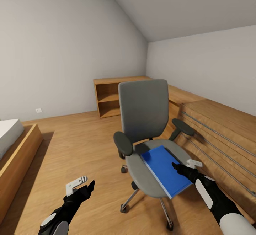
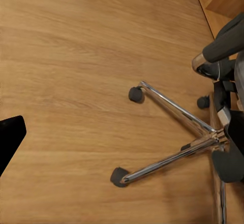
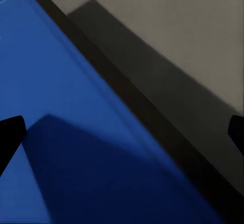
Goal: In the bedroom, organize the workspace by keeping the computer under the desk, ensuring the monitor is on the desk, placing the keyboard on the desk next to the monitor, placing the mouse on the desk next to the keyboard, moving the folder from the swivel chair onto the desk next to the mouse, stacking the notebook on top of the folder with the pen on top of the notebook, and positioning the swivel chair next to the desk.
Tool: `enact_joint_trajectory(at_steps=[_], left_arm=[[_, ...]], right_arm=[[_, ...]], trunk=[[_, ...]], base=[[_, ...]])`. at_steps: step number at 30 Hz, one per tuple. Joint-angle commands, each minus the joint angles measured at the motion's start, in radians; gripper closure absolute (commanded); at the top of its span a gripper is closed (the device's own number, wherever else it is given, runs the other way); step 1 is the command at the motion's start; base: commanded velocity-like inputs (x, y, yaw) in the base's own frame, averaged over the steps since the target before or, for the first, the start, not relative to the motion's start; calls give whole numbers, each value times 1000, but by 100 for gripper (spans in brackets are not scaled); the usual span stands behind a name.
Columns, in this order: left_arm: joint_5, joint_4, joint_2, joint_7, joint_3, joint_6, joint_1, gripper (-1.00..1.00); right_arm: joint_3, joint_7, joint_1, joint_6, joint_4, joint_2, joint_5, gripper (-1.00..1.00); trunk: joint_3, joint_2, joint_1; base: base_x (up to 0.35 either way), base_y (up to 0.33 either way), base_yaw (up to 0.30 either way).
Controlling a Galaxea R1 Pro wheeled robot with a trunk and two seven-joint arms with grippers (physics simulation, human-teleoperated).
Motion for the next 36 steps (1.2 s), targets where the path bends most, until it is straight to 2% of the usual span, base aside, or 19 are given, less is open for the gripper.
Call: enact_joint_trajectory(at_steps=[1, 20, 36], left_arm=[[10, -2, 1, 9, -2, 1, -1, -100], [10, -2, 1, 9, -2, 1, -1, -100], [8, -2, 1, 9, -2, 0, -1, -100]], right_arm=[[0, 1, 0, 5, 14, 0, -4, -100], [0, 1, 0, 5, 14, 0, -4, -100], [0, 1, 0, 5, 14, 0, -4, -100]], trunk=[[-1, 0, 0], [-1, 0, 0], [49, 112, -61]], base=[[-94, 0, 0], [-38, 0, 0], [0, 0, 0]])
